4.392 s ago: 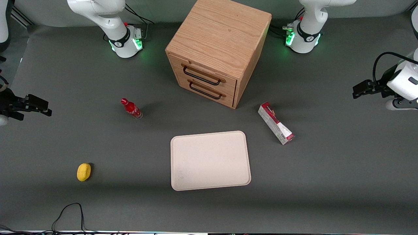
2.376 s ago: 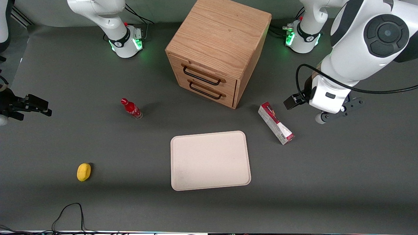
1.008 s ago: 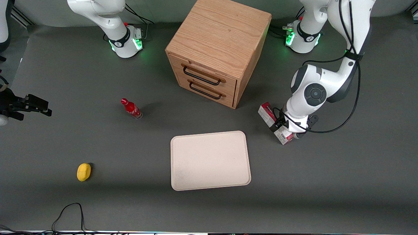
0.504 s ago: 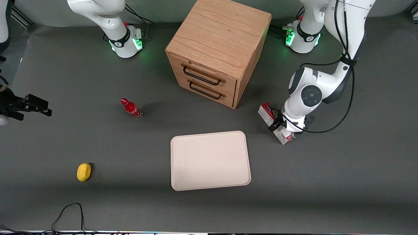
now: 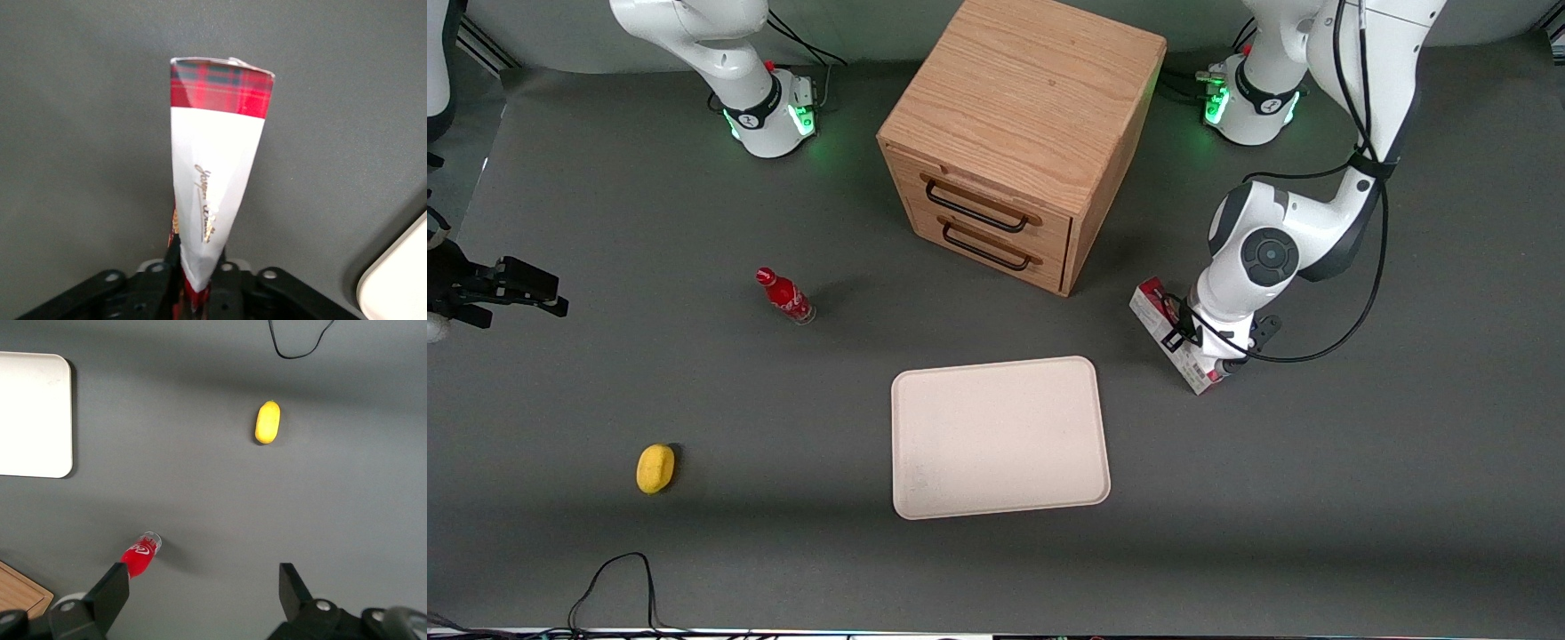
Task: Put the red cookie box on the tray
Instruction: 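Lift the cookie box with the left gripper and swing it toward the tray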
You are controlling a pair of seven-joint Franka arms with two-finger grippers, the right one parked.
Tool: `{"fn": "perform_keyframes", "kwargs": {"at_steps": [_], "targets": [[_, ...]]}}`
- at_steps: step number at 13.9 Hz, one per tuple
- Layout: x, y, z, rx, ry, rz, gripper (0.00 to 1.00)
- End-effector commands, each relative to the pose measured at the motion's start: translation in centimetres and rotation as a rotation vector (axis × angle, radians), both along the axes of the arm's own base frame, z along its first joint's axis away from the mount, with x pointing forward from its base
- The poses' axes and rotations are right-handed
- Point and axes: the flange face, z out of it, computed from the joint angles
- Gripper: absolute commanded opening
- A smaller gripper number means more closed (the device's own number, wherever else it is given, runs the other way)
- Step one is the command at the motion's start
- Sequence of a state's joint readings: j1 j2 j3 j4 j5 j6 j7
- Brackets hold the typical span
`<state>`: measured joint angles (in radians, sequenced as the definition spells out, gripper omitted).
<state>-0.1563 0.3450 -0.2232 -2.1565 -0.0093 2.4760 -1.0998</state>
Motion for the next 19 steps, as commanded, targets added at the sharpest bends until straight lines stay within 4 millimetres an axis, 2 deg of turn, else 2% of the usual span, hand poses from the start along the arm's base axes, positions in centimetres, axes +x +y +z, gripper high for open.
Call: {"fn": "perform_keyframes", "kwargs": {"at_steps": [1, 3, 5, 10, 12, 13, 15, 17, 19], "targets": [[-0.2, -0.1, 0.7, 0.01, -0.015, -0.009, 0.0], [0.1, -0.2, 3.0, 0.021, -0.009, -0.018, 0.0], [1.0, -1.0, 7.5, 0.042, 0.018, -0.038, 0.0], [4.5, -0.7, 24.8, 0.039, 0.098, -0.181, 0.0], [5.1, 0.3, 30.5, -0.005, 0.081, -0.258, 0.0], [5.3, 1.1, 32.7, -0.032, 0.069, -0.292, 0.0], [5.8, 3.0, 34.9, -0.052, 0.04, -0.396, 0.0], [6.1, 4.0, 35.8, -0.067, 0.009, -0.553, 0.0], [6.7, 5.6, 36.0, -0.065, 0.006, -0.606, 0.0]]}}
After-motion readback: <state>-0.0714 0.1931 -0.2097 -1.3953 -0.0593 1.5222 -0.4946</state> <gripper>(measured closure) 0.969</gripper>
